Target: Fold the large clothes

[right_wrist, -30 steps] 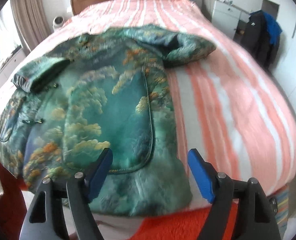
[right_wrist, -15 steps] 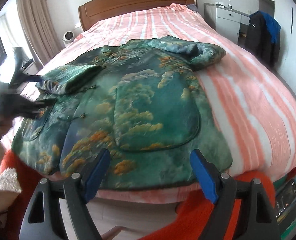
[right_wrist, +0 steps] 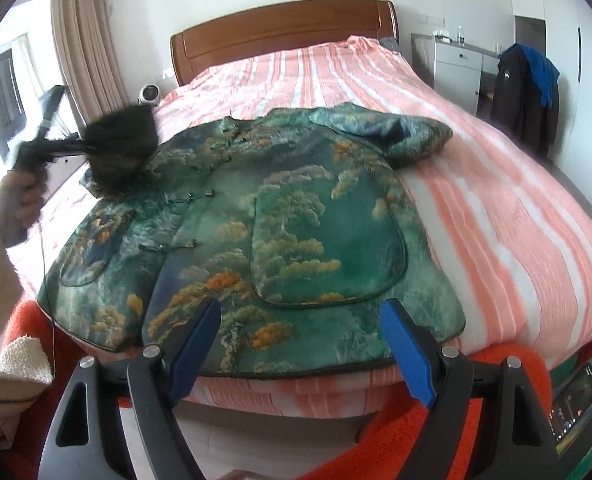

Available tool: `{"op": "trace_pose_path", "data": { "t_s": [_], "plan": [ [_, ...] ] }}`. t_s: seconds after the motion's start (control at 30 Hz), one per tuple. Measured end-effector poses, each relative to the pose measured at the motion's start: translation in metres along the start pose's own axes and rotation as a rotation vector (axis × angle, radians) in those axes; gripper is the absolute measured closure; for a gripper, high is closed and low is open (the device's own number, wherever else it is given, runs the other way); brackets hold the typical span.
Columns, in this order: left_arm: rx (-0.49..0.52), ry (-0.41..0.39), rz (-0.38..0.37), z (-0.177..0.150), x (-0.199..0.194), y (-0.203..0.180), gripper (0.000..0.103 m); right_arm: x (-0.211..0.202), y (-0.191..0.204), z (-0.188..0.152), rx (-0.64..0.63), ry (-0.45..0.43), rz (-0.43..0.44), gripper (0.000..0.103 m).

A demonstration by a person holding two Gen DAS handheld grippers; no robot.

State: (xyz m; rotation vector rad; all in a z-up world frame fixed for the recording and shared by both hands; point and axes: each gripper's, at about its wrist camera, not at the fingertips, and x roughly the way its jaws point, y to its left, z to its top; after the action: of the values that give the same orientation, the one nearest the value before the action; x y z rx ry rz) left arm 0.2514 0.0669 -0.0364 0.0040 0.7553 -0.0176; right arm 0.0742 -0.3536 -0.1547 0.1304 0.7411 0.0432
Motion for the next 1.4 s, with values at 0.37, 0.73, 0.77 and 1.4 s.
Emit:
{"op": "trace_pose_path", "data": {
  "t_s": [0.37, 0.73, 0.77, 1.4],
  "plan": [
    [-0.554, 0.136, 0.377, -0.077, 0.029, 0.229, 0.096, 0.010, 0.020, -0.004, -0.050, 0.015, 0.033, 0.022],
    [-0.591, 0.283, 0.505, -0.094, 0.110, 0.246, 0.076, 0.017, 0.020, -0.006, -0.060, 0.066, 0.028, 0.022],
    [-0.584, 0.295, 0.522, -0.091, 0.113, 0.244, 0.058, 0.018, 0.016, -0.003, -0.051, 0.071, 0.036, 0.022],
    [-0.378, 0.194, 0.364, -0.133, -0.037, 0.120, 0.020, 0.300, 0.006, 0.207, -0.799, 0.302, -0.542, 0.035]
  ]
}}
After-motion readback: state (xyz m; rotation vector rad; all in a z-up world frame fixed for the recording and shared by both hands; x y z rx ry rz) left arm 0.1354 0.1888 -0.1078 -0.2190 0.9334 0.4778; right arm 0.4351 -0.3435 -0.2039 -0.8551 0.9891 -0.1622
